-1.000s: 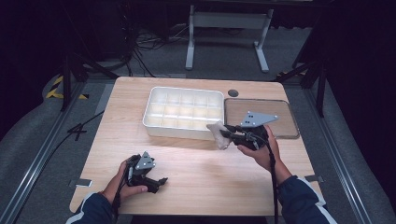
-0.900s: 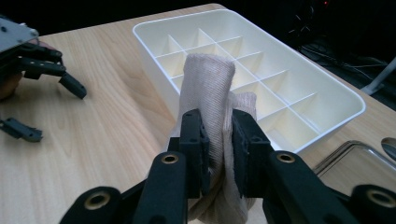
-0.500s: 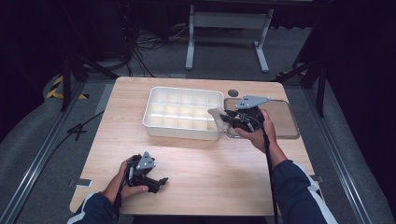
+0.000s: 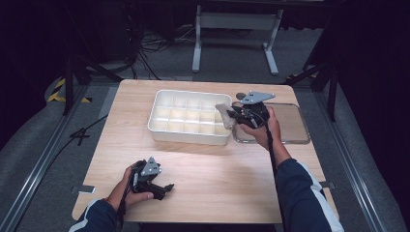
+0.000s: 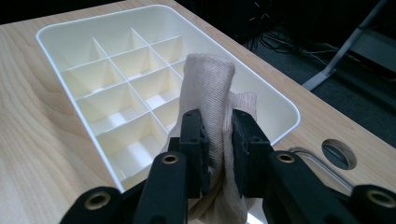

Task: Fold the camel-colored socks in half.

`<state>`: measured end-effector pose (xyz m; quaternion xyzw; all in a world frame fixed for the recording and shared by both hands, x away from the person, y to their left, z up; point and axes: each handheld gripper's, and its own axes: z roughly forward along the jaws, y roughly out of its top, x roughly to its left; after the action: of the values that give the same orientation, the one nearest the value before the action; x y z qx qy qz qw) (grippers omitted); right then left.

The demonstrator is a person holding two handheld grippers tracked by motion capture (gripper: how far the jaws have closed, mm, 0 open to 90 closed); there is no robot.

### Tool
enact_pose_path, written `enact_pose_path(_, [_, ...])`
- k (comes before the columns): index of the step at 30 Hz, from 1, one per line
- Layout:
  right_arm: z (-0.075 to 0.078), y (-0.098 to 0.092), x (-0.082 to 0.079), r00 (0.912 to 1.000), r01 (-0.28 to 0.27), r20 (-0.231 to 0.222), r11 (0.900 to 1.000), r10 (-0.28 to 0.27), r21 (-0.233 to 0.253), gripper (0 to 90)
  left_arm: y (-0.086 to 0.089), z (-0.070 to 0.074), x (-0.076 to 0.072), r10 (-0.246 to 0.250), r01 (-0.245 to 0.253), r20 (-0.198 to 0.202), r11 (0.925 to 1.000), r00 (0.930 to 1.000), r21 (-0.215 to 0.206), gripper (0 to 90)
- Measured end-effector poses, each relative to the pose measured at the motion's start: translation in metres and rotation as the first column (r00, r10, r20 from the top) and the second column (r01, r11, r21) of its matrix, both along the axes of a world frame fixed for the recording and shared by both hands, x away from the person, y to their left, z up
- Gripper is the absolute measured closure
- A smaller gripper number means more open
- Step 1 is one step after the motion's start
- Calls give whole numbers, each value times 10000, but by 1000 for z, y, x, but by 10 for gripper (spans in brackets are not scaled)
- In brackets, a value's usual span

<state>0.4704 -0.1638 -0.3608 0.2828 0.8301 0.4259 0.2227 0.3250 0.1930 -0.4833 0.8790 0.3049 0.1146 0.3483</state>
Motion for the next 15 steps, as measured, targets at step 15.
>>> enact_pose_path(15, [-32, 22, 20, 9999, 88, -118, 9976, -97, -685, 762, 2, 0, -1, 64, -64, 45, 10000, 10000, 14, 99])
